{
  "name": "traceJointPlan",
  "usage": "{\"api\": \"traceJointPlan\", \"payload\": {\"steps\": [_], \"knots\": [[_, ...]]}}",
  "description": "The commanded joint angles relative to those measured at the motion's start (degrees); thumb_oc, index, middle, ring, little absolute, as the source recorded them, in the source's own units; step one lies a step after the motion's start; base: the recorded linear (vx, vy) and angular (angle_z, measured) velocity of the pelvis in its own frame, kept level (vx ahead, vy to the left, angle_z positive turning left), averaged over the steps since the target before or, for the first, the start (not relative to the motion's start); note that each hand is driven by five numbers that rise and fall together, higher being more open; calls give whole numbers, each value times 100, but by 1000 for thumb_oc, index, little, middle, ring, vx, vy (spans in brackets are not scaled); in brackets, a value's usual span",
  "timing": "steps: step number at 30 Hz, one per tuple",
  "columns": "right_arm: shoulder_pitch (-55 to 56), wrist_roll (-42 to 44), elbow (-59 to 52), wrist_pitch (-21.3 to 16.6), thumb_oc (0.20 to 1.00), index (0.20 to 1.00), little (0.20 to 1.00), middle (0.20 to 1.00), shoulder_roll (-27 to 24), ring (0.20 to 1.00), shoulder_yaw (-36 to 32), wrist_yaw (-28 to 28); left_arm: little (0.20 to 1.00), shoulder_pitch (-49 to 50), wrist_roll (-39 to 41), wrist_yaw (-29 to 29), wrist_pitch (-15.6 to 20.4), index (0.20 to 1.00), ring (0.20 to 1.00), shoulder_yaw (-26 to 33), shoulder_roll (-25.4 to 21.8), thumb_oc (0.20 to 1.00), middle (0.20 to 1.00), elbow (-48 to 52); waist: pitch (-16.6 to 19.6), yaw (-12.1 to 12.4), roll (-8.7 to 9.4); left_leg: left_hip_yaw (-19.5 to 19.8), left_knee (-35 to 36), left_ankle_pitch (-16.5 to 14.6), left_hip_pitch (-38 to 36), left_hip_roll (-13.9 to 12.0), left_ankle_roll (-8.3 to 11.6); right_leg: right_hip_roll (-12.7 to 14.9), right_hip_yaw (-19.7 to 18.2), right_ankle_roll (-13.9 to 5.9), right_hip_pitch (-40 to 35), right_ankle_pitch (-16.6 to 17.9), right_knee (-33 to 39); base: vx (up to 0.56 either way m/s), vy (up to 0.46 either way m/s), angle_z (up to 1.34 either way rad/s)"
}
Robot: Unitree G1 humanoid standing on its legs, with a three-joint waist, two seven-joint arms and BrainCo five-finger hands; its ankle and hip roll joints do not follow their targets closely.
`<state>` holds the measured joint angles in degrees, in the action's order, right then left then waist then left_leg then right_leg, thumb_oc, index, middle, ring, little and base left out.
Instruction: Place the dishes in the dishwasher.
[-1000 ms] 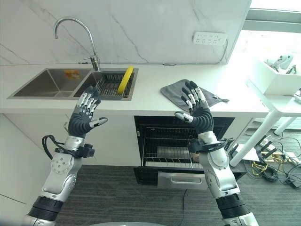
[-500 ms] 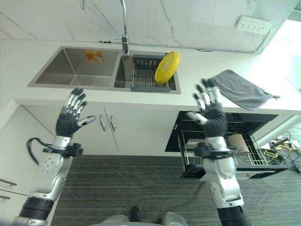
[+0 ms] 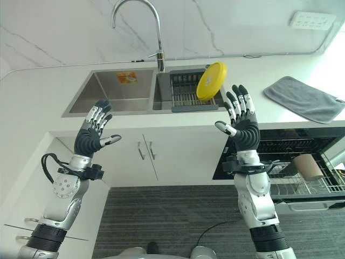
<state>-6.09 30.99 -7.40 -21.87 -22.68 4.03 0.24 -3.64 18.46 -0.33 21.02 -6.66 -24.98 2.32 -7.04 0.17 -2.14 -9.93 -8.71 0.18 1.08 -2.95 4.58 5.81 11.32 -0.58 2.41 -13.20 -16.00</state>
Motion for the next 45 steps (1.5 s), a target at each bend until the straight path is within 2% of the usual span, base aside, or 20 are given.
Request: {"api": "traceJointPlan", "payload": {"steps": [1, 2, 4, 8, 10, 13, 14, 17, 19, 21, 24, 30, 34, 36, 38, 40, 42, 43, 44, 45], "knots": [[-282, 4, -259, -281, 1000, 1000, 1000, 1000, 6, 1000, 100, 66, 1000, -16, -114, 146, 285, 1000, 1000, 295, -116, 1000, 1000, 284, 71, 139, 255, 560, 482, 242, -189, 207, -60, -492, -295, -242, -883, 1435, 1802, 127, 105, -60], [-259, 57, -301, -291, 1000, 1000, 1000, 1000, -68, 1000, 97, 31, 1000, -115, -124, 103, 295, 1000, 1000, 236, -118, 1000, 1000, 195, 103, 76, 274, 375, 674, 90, -337, 115, -75, -405, -161, -276, -849, 1416, 1771, 44, 13, -77], [-244, 22, -302, -358, 1000, 1000, 1000, 1000, -65, 1000, 126, -14, 1000, -165, -178, 98, 313, 1000, 1000, 183, -132, 1000, 1000, 147, 108, 59, 275, 393, 682, 34, -404, 114, -63, -390, -123, -276, -835, 1415, 1781, 38, -39, -26], [-120, 111, -325, -363, 1000, 1000, 1000, 1000, -59, 1000, 56, 58, 1000, 63, -183, 58, 336, 1000, 1000, 293, -181, 1000, 1000, 232, 61, 107, 278, 550, -242, 211, -71, 253, -8, -433, -246, -193, -948, 1463, 1941, 65, -52, -24], [-161, 22, -300, -313, 1000, 1000, 1000, 1000, 36, 1000, 137, 69, 1000, 131, -205, 66, 304, 1000, 1000, 328, -147, 1000, 1000, 276, -3, 179, 241, 641, -133, 272, 72, 297, -59, -481, -342, -191, -961, 1439, 1871, 128, 22, -47], [-304, -225, -292, -235, 1000, 1000, 1000, 1000, 140, 1000, 394, -57, 1000, 162, -238, 214, 258, 1000, 1000, 299, -155, 1000, 1000, 268, -79, 307, 151, 731, 849, 803, 143, -1, 86, -539, -468, -244, -1107, 1311, 1805, 253, 152, -57], [-340, -178, -345, -92, 1000, 1000, 1000, 1000, 87, 1000, 530, -4, 1000, 255, -203, 363, 253, 1000, 1000, 371, -169, 1000, 1000, 288, -130, 443, 107, 1103, 1008, 1387, 474, -288, 230, -543, -680, -242, -1195, 1274, 1782, 289, 208, -40], [-296, -121, -389, -76, 1000, 1000, 1000, 1000, 3, 1000, 558, 41, 1000, 303, -151, 351, 280, 1000, 1000, 436, -189, 1000, 1000, 304, -143, 436, 106, 1133, 963, 1473, 541, -434, 233, -491, -727, -248, -1170, 1232, 1696, 246, 199, -123], [-179, 20, -400, -91, 1000, 1000, 1000, 1000, -102, 1000, 415, 137, 1000, 237, -123, 297, 282, 1000, 1000, 384, -208, 1000, 1000, 224, -84, 282, 159, 856, 1135, 1183, 232, -505, 204, -338, -570, -296, -1168, 1171, 1658, 336, 297, -171], [-68, 54, -519, -9, 1000, 1000, 1000, 1000, -110, 1000, 256, 155, 1000, 122, -222, 187, 267, 1000, 1000, 283, -193, 1000, 1000, 168, 36, 244, 174, 992, 1205, 714, -79, -233, 57, -205, -546, -352, -1010, 1196, 1509, 279, 277, -65], [-95, 53, -509, -1, 1000, 1000, 1000, 1000, -52, 1000, 266, 100, 1000, 67, -259, 137, 201, 1000, 1000, 174, -176, 1000, 1000, 187, 88, 269, 196, 1160, 1247, 458, -302, 38, -91, -141, -583, -400, -905, 1219, 1431, 189, 132, -28], [-79, -29, -538, 9, 1000, 1000, 1000, 1000, -1, 1000, 265, -74, 1000, 9, -277, 13, 51, 1000, 1000, 113, -218, 1000, 1000, 234, 122, 276, 232, 1156, 1264, 269, -453, 200, -252, -44, -583, -494, -812, 1238, 1344, 87, 80, 0], [-81, -47, -465, 5, 1000, 1000, 1000, 1000, 103, 1000, 198, -29, 1000, 68, -256, -209, 17, 1000, 1000, 145, -231, 1000, 1000, 300, 22, 350, 230, 1043, 1170, 199, -431, 277, -459, 92, -449, -613, -662, 1165, 664, 45, 133, -19], [-62, -34, -467, -81, 1000, 1000, 1000, 1000, 167, 1000, 210, 49, 1000, 25, -294, -198, 21, 1000, 1000, 160, -314, 1000, 1000, 299, -53, 394, 248, 1142, 1240, 173, -453, 467, -678, -4, -431, -820, -350, 1358, -493, 66, 108, -46], [-53, -118, -517, -60, 1000, 1000, 1000, 1000, 263, 1000, 315, 57, 1000, -21, -312, -86, 28, 1000, 1000, 147, -325, 1000, 1000, 226, -153, 369, 208, 1142, 1233, 132, -539, 497, -749, 48, -422, -860, 69, 1639, -1279, 64, 43, -65], [-63, -191, -512, -61, 1000, 1000, 1000, 1000, 333, 1000, 374, 100, 1000, -23, -317, -48, 61, 1000, 1000, 190, -307, 1000, 1000, 219, -194, 374, 224, 1000, 1262, 101, -639, 492, -709, 318, -279, -826, 218, 1790, -942, 112, -105, -48], [-154, -101, -503, -91, 1000, 1000, 1000, 1000, 301, 1000, 374, 196, 1000, 42, -379, 3, 146, 1000, 1000, 292, -338, 1000, 1000, 279, -241, 305, 245, 737, 1326, -62, -879, 335, -529, 803, -65, -917, 343, 2206, 232, 139, -288, -14], [-193, -81, -511, -74, 1000, 1000, 1000, 1000, 294, 1000, 377, 201, 1000, 44, -397, 45, 155, 1000, 1000, 292, -351, 1000, 1000, 288, -259, 289, 242, 725, 1337, -112, -934, 301, -506, 873, -60, -954, 385, 2307, 384, 146, -377, -12], [-351, -8, -550, 38, 1000, 1000, 1000, 1000, 309, 1000, 394, 241, 1000, 54, -436, 250, 215, 1000, 1000, 278, -396, 1000, 1000, 295, -292, 281, 235, 623, 1371, -245, -1103, 125, -429, 1093, -20, -1082, 502, 2483, 727, 182, -449, -11], [-438, 17, -468, 42, 1000, 1000, 1000, 1000, 267, 1000, 470, 240, 1000, 9, -446, 433, 188, 1000, 1000, 204, -409, 1000, 1000, 244, -225, 322, 263, 542, 1365, -235, -1137, -38, -304, 1048, 124, -1095, 219, 2338, 1045, 323, -707, 1]]}}
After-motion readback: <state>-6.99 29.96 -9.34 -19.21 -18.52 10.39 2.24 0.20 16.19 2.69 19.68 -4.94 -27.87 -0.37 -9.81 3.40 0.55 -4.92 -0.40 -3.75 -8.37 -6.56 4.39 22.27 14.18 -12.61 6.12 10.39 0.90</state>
